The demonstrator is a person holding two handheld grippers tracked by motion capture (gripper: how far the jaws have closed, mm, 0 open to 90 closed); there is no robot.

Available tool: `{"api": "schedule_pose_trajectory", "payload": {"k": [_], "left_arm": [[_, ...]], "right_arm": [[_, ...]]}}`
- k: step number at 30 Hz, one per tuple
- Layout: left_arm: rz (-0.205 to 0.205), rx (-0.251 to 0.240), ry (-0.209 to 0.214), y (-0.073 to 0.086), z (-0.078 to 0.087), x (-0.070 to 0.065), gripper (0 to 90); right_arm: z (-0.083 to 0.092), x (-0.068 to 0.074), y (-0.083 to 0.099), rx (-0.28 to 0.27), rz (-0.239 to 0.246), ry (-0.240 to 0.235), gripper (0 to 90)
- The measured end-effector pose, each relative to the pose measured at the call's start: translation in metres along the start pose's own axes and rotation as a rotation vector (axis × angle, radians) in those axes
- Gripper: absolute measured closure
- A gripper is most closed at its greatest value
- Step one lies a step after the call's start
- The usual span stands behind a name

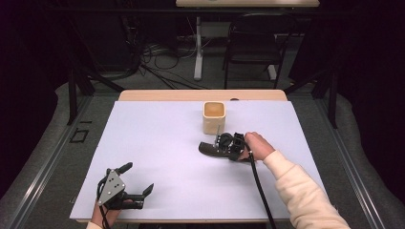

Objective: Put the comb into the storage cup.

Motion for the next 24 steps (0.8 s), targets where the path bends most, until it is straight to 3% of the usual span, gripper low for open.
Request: {"api": "schedule_pose_trajectory", "payload": {"k": [9, 24], "left_arm": [[-0.001, 0.000, 0.002, 0.000, 0.000, 0.000, 0.2], [0.000, -0.001, -0.001, 0.000, 0.000, 0.001, 0.2]], "right_arm": [[0.007, 0.001, -0.001, -0.036, 0.004, 0.001, 72.3], [0.023, 0.004, -0.003, -0.140, -0.025, -0.001, 72.3]]}}
Point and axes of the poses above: each handheld gripper's, and its own axes: z roughly backward along the jaws, y roughly out of its underside, x roughly to its left, the point moved 9 cm from there along -z, roughly forward along the jaws, and after that the axes turned 15 degrees about -x, right-handed, at the moved point
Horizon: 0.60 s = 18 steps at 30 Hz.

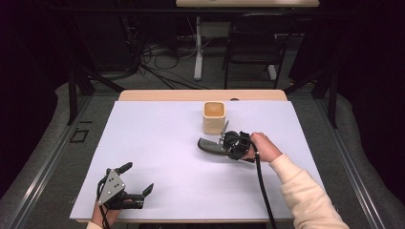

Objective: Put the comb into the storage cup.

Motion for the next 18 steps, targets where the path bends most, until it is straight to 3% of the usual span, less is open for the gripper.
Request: {"api": "schedule_pose_trajectory", "payload": {"k": [18], "left_arm": [[0.005, 0.000, -0.001, 0.000, 0.000, 0.001, 0.2]], "right_arm": [[0.018, 0.006, -0.005, -0.123, -0.036, -0.003, 72.3]]}}
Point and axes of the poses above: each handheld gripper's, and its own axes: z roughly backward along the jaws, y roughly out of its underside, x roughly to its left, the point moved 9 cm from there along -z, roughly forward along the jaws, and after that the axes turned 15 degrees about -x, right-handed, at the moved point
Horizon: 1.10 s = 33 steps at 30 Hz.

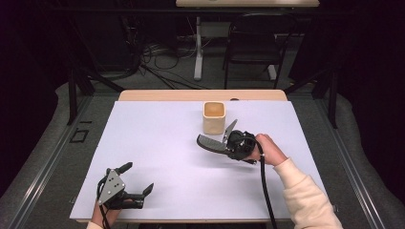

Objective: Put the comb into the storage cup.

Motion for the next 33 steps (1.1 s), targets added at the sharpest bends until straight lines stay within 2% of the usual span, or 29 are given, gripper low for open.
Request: {"api": "schedule_pose_trajectory", "payload": {"k": [10, 15, 24, 33], "left_arm": [[0.000, 0.001, 0.000, 0.000, 0.000, 0.000, 0.2], [-0.005, 0.003, 0.002, 0.000, 0.000, 0.000, 0.2], [-0.004, 0.000, 0.004, 0.000, 0.001, 0.000, 0.2], [-0.002, 0.000, 0.002, 0.000, 0.001, 0.000, 0.2]], "right_arm": [[0.004, 0.004, -0.002, -0.077, -0.027, -0.004, 72.3], [0.006, 0.005, 0.001, -0.090, -0.048, 0.000, 72.3], [0.015, 0.007, 0.002, -0.147, -0.072, 0.007, 72.3], [0.019, 0.008, 0.000, -0.181, -0.077, 0.014, 72.3]]}}
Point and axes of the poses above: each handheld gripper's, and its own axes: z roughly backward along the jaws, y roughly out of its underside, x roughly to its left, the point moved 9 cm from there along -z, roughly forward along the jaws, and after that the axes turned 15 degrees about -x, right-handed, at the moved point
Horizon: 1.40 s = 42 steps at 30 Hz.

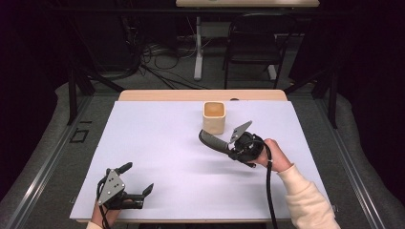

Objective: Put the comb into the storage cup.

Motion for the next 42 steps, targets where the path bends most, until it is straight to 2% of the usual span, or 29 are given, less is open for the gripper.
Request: {"api": "schedule_pose_trajectory", "payload": {"k": [8, 35, 42], "left_arm": [[-0.002, -0.002, 0.002, 0.000, 0.000, 0.000, 0.2], [0.000, -0.004, 0.003, -0.001, 0.000, 0.000, 0.2], [-0.001, -0.003, 0.000, -0.001, 0.001, 0.000, 0.2]], "right_arm": [[0.006, 0.001, -0.002, -0.047, -0.008, 0.012, 72.3], [0.021, 0.000, -0.006, -0.115, -0.020, 0.019, 72.4], [0.027, -0.002, -0.011, -0.146, -0.031, 0.038, 72.3]]}}
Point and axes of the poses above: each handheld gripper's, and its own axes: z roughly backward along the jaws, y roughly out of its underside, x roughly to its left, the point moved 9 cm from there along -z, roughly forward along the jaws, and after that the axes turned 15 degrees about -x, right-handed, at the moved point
